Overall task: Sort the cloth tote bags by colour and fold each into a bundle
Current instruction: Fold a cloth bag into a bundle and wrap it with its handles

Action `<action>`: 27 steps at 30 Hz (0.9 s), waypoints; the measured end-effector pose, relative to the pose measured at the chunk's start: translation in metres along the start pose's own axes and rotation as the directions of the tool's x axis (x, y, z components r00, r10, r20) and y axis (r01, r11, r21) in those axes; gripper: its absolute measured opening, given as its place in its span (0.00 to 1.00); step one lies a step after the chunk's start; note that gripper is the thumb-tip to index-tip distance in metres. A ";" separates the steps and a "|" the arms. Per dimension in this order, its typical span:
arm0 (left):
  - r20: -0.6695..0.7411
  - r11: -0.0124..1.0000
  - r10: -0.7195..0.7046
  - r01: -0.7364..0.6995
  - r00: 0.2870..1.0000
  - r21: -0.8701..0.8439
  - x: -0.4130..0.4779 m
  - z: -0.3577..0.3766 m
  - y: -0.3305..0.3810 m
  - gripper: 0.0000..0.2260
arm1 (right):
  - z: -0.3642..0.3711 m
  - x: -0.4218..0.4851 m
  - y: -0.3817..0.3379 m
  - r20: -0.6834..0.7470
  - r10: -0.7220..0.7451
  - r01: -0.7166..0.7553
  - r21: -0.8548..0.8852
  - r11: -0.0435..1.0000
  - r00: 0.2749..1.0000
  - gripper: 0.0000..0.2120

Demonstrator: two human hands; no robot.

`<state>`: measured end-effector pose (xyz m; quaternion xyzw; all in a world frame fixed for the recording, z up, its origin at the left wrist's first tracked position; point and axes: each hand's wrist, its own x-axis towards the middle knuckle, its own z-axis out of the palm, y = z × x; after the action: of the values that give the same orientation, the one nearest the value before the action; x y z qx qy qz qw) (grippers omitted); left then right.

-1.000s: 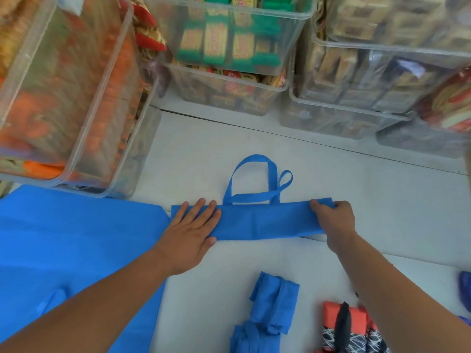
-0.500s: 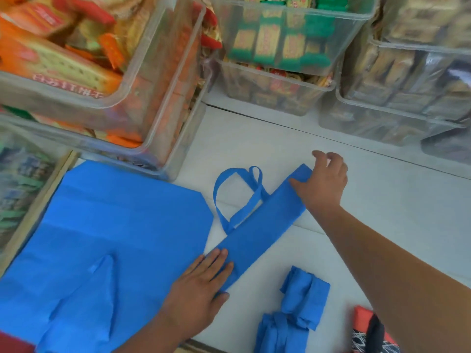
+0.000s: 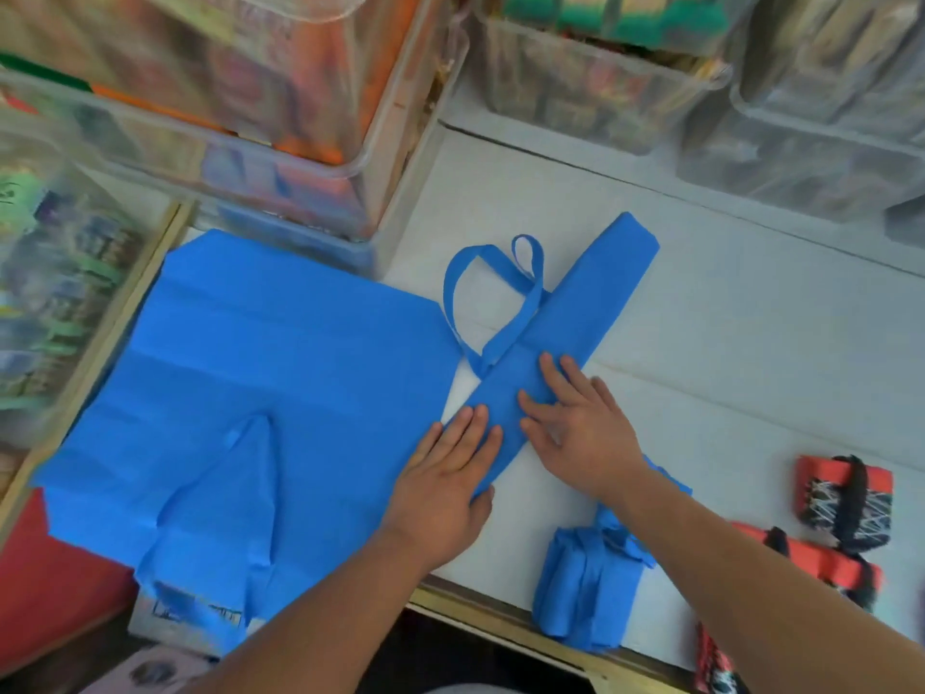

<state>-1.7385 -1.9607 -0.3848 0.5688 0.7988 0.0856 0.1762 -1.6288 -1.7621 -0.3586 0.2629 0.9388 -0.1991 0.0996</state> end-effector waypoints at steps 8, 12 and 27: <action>-0.146 0.987 0.147 -0.134 0.978 0.093 -0.003 -0.020 0.002 0.23 | -0.031 0.015 -0.019 0.327 0.031 -0.008 -0.073 0.997 0.945 0.23; -0.113 0.987 0.105 -0.117 0.988 -0.106 -0.027 -0.046 -0.006 0.21 | -0.029 -0.002 -0.026 0.447 -0.030 0.050 -0.032 0.998 0.894 0.36; 0.222 0.522 -0.176 0.282 0.959 -0.805 0.043 -0.114 0.021 0.18 | -0.026 -0.044 -0.039 0.186 0.409 -0.378 0.803 0.460 0.893 0.17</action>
<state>-1.7756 -1.9056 -0.2805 0.3120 0.7201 0.3952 0.4774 -1.6144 -1.8016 -0.3098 0.4906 0.6503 -0.5800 -0.0071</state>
